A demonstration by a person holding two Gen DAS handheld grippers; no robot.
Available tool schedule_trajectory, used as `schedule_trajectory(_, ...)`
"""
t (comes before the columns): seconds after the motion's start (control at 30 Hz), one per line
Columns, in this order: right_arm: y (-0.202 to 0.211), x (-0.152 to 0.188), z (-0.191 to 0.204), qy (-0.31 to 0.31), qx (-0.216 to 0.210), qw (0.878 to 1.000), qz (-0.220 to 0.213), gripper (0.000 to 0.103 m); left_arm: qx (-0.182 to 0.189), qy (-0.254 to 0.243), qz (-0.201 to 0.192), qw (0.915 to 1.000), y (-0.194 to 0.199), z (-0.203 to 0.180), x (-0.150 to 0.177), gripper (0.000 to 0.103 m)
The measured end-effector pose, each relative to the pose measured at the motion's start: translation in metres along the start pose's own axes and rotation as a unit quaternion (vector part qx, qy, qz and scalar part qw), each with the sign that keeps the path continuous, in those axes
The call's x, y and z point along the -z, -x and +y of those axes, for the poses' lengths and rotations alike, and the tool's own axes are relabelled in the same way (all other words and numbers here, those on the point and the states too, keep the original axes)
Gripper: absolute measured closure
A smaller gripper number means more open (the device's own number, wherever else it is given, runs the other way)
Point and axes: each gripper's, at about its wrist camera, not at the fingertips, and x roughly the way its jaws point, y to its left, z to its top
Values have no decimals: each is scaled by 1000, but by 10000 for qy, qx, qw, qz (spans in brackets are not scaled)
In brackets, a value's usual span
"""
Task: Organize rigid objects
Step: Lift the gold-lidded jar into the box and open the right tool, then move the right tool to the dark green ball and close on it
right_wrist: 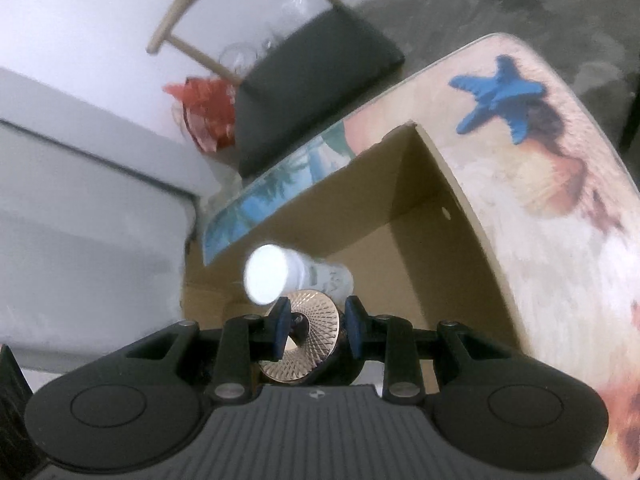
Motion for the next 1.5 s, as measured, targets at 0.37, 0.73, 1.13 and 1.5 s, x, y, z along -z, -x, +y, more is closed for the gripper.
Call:
schedule_trajectory(0.37,-43,-29,-11,466,284,9975,453,71,-138,259,352,9989,-39,-1,-9,47)
schedule_trajectory(0.73,-55,-29,-9,704,339,9949,646,72,-196,210,395,9988,-49,-6,-15,43)
schedule_trajectory(1.13,-1,-31,0,695,293,9971,54,72,173,197,154,9995,-16,-7,-11,34)
schedule_trajectory(1.5,110,83,49,319,-265,9968,-684,71,616,-411,-386,9965,119,28,77,23)
